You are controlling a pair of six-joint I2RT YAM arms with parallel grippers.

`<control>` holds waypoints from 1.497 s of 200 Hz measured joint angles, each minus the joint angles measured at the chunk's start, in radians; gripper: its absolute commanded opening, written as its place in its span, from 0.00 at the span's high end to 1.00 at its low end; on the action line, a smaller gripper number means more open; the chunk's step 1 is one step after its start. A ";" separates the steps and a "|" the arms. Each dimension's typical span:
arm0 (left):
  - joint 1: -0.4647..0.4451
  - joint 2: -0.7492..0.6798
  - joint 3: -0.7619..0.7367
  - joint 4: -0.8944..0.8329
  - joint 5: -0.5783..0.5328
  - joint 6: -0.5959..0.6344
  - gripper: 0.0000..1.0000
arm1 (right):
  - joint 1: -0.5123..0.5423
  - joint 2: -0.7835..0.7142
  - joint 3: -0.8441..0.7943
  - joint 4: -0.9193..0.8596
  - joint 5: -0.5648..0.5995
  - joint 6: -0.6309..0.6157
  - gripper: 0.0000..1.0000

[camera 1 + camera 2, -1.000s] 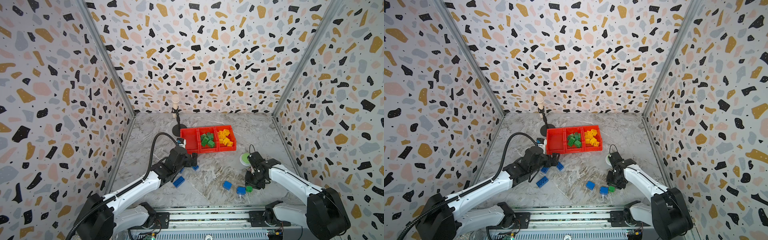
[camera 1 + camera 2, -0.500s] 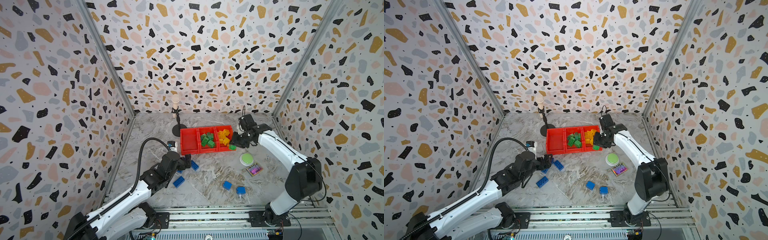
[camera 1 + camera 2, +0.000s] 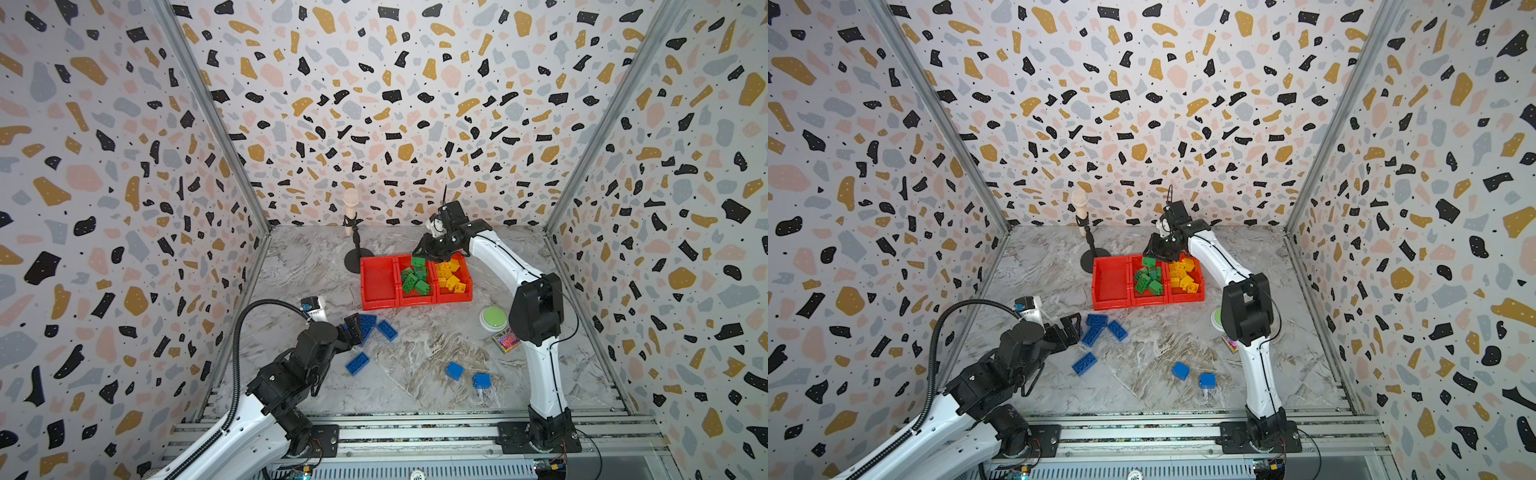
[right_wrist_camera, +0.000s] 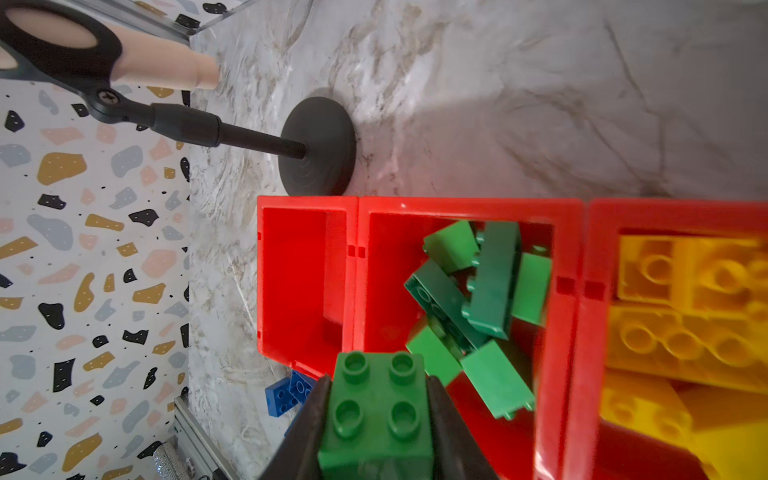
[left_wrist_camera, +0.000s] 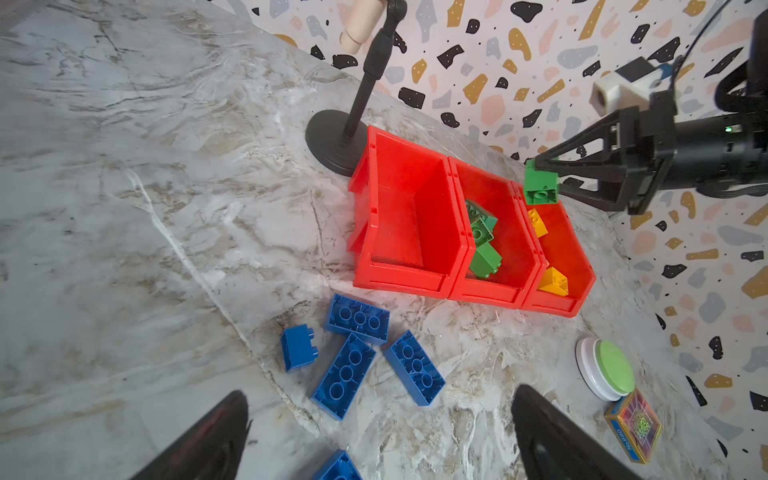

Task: Sort the legos into containers by color
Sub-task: 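Open the right gripper to drop the green brick into the middle bin, then lower the left gripper onto the small blue brick and grasp it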

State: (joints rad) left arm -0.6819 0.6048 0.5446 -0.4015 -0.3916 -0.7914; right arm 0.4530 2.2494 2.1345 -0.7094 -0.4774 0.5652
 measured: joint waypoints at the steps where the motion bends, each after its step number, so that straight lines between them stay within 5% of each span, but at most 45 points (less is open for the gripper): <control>1: 0.000 -0.001 0.000 -0.002 -0.001 -0.002 0.00 | 0.001 0.005 0.006 -0.001 -0.002 0.000 0.68; 29: 0.000 -0.017 0.000 -0.031 -0.015 -0.027 0.00 | 0.007 0.096 0.102 -0.007 -0.031 0.002 0.65; 81: 0.000 0.011 0.000 -0.047 -0.032 -0.030 0.00 | 0.007 0.123 0.114 -0.018 -0.053 0.013 0.26; 162: 0.000 0.341 0.043 0.144 0.023 0.083 0.00 | 0.010 0.026 0.113 -0.096 0.022 -0.038 0.05; 243: -0.010 0.553 0.165 0.301 0.053 0.121 0.01 | 0.076 -0.559 -0.467 -0.091 0.275 -0.100 0.01; 299: -0.078 0.601 0.167 0.293 0.008 0.021 0.00 | 0.060 -0.685 -0.702 -0.066 0.315 -0.094 0.01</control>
State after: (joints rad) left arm -0.7601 1.2057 0.7113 -0.1089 -0.3832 -0.7704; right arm 0.5125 1.5642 1.4330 -0.7750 -0.1619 0.4709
